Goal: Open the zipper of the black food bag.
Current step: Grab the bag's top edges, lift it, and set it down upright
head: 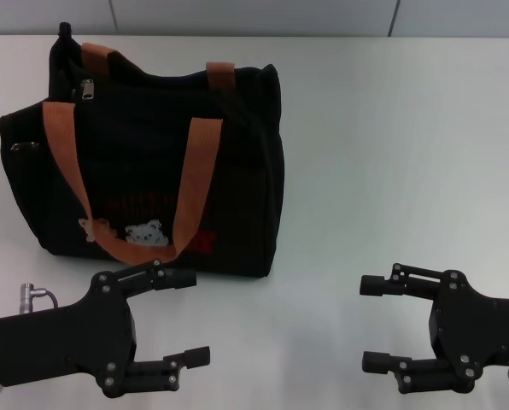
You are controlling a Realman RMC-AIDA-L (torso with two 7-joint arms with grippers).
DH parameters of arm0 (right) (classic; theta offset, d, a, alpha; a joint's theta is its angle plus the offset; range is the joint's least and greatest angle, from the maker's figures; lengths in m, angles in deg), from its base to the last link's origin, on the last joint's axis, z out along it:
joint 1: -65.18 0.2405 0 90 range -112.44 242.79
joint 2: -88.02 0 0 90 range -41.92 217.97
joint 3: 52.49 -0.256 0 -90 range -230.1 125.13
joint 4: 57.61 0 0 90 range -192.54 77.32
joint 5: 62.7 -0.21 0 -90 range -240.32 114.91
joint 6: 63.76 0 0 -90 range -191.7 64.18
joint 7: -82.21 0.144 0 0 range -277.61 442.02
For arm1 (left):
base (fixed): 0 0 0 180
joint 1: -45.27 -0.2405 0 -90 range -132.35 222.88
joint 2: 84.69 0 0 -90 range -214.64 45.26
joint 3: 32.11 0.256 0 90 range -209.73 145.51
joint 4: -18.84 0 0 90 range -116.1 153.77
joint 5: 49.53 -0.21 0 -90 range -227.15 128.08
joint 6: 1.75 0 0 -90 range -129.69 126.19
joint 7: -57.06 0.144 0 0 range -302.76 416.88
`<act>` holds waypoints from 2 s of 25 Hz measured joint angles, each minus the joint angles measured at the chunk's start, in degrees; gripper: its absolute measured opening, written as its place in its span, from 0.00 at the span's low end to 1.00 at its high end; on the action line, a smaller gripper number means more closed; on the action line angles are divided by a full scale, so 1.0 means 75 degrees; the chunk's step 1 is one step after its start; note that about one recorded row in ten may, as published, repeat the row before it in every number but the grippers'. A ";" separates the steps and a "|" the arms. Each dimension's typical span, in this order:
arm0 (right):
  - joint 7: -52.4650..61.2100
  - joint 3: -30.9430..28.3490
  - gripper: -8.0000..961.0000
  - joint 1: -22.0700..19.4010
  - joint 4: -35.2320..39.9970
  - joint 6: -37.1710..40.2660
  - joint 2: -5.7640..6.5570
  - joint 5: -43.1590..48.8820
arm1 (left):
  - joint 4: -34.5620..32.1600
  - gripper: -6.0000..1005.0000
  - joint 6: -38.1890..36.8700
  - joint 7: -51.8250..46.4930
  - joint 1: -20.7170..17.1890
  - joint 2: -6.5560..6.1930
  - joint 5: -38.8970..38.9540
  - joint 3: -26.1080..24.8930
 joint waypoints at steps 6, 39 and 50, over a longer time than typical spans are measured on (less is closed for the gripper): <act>-0.0024 -0.0004 0.86 0.0011 -0.0009 -0.0015 -0.0010 0.0000 | 0.0002 0.80 0.0000 0.0000 0.0028 0.0005 0.0002 0.0011; -0.0029 0.0040 0.86 0.0079 -0.0148 -0.0456 -0.0006 0.0016 | 0.1324 0.71 0.2359 0.1527 -0.0132 -0.0002 0.0436 -0.4573; -0.0010 0.0040 0.86 0.0092 -0.0148 -0.0534 0.0001 0.0040 | 0.1446 0.69 0.2708 0.1398 0.0176 0.0020 0.0341 -0.4152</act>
